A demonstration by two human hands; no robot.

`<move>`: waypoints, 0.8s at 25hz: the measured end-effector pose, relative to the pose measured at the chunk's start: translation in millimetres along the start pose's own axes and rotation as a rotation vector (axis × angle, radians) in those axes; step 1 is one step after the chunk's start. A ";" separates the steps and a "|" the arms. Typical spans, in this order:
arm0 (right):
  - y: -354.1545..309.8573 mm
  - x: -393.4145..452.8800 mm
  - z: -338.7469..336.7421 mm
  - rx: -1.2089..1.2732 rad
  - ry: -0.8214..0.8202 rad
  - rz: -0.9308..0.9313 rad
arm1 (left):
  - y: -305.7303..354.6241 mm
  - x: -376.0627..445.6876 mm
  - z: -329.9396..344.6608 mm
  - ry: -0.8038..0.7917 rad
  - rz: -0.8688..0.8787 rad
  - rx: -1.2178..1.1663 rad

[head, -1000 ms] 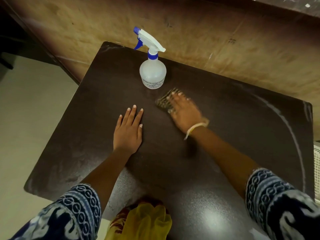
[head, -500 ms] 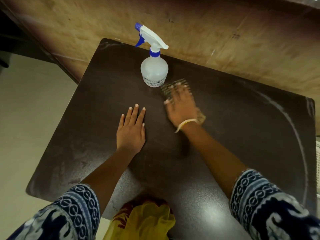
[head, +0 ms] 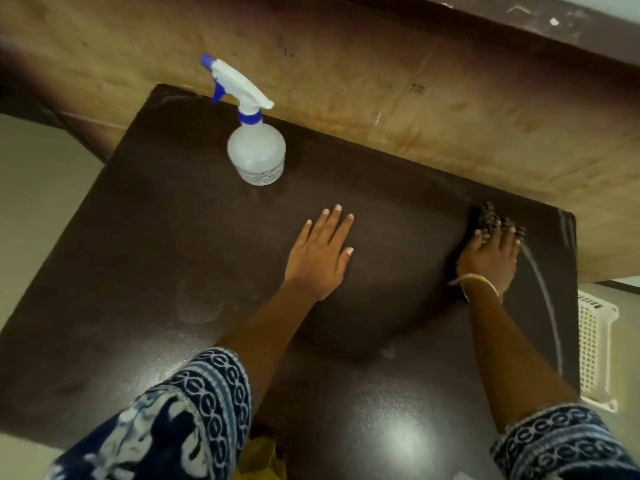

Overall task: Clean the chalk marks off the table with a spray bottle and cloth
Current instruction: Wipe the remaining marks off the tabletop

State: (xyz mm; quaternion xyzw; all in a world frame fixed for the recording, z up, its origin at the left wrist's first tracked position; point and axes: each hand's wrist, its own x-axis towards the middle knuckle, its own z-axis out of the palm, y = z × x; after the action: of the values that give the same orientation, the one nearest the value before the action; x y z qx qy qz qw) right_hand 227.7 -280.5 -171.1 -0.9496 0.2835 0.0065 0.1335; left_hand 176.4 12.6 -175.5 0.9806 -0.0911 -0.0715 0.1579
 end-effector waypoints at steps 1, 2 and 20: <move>7.8 -0.7 -2.1 0.016 0.009 0.087 | 13.9 4.3 6.7 -0.022 0.008 0.003; 3.2 1.1 -0.6 0.031 0.005 0.167 | 23.5 6.3 12.4 -0.036 0.002 0.016; 35.1 78.4 -20.2 0.018 -0.051 0.137 | 33.8 5.0 20.1 0.024 -0.058 0.084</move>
State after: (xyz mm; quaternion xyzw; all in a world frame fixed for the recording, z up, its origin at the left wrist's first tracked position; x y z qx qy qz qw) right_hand 273.3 -356.0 -167.3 -0.9262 0.3445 0.0372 0.1486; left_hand 172.7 -25.9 -184.1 0.9894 -0.0639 -0.0604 0.1155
